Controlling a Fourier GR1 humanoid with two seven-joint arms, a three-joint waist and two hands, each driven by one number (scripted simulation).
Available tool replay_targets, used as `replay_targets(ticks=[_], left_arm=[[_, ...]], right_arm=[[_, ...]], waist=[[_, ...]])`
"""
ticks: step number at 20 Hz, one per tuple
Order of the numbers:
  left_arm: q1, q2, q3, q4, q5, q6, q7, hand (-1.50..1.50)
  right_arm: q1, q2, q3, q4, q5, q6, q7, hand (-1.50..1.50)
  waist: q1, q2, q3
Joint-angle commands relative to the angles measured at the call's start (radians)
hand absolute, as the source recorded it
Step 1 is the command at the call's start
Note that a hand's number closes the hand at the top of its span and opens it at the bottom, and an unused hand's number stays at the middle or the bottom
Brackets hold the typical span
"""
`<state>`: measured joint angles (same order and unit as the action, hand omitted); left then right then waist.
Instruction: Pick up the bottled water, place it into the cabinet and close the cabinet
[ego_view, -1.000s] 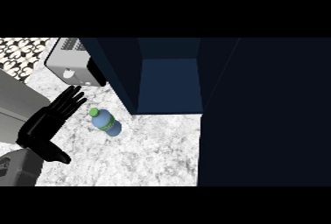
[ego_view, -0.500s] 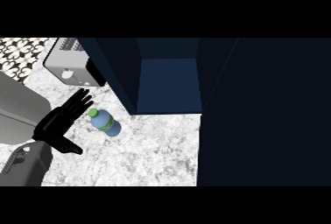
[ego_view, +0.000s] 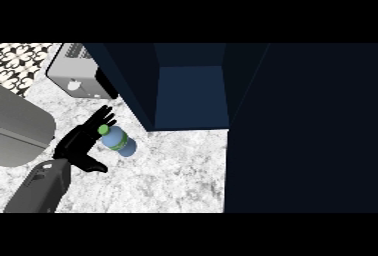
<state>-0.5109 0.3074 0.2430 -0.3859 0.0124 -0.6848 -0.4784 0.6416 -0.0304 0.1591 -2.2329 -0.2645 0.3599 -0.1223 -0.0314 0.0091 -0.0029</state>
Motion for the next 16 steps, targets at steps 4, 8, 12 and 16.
replay_targets(ticks=[4, 8, 12, 16], left_arm=[[-0.006, -0.008, -0.028, 0.095, -0.052, -0.057, -0.183, -1.50], [-0.073, 0.035, -0.006, 0.152, -0.035, -0.089, -0.137, -1.50], [-0.042, -0.043, -0.030, 0.174, -0.056, -0.054, -0.170, -1.50], [-0.050, -0.062, -0.007, 0.190, -0.029, -0.063, -0.170, -1.50]], right_arm=[[-0.006, -0.018, -0.003, -0.039, -0.034, 0.005, 0.041, -1.50], [-0.027, 0.004, 0.025, 0.001, 0.019, 0.001, 0.004, -1.50], [-0.002, 0.002, 0.034, 0.033, 0.004, 0.040, -0.041, -1.50], [0.003, 0.012, 0.045, -0.030, 0.030, -0.011, 0.013, -1.50]], waist=[[-0.007, 0.004, -0.002], [-0.008, 0.004, -0.001], [-0.016, 0.005, -0.001], [-0.013, 0.005, -0.002]])
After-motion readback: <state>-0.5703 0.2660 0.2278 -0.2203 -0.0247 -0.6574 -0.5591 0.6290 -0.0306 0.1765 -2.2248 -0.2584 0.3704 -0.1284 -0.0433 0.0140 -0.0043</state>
